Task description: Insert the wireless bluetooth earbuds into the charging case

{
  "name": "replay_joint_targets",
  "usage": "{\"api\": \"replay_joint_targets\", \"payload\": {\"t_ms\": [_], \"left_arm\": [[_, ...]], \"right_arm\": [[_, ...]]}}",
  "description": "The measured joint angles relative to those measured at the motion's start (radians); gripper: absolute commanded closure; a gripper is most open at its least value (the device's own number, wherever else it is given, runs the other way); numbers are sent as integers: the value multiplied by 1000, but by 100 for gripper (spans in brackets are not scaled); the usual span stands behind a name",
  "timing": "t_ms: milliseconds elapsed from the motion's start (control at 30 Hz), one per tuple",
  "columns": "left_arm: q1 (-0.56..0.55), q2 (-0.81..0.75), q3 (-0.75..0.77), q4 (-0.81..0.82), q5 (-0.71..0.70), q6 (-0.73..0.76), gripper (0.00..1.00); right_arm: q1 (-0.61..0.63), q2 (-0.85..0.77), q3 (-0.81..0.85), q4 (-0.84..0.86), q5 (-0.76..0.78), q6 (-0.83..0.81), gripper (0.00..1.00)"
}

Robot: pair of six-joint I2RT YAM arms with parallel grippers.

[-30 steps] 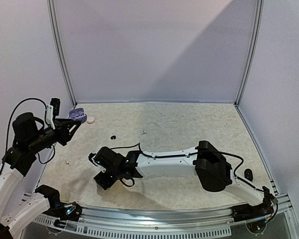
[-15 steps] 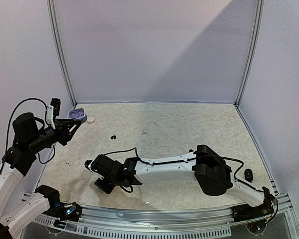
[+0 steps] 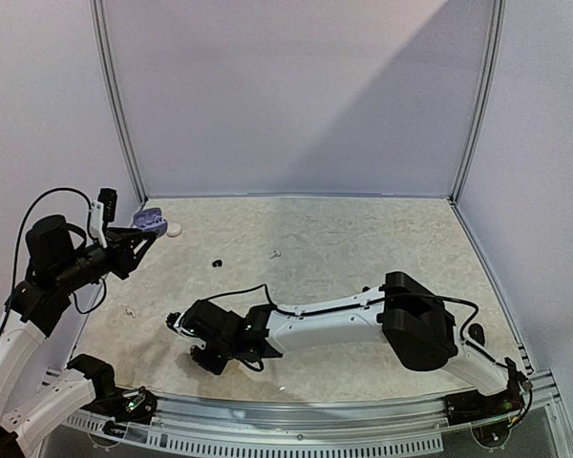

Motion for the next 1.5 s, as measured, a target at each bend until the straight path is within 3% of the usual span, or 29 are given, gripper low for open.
{"api": "replay_joint_targets", "payload": {"t_ms": [333,533,667,1100,1500], "left_arm": [[0,2,-2,1,0,0,100],[0,2,-2,1,0,0,100],[0,2,-2,1,-1,0,100],[0,2,-2,1,-5,2,100],[0,2,-2,1,-4,3,100]], "right_arm": [[-14,-31,-44,-5,21,-25,61],[-29,-46,-73,17,-22,-20,48],[-30,-64,-114,57,-65,11,55],[-29,-29,-49,28,-61,85,62],[-55,-28,-40,-1,-8,121,59]]}}
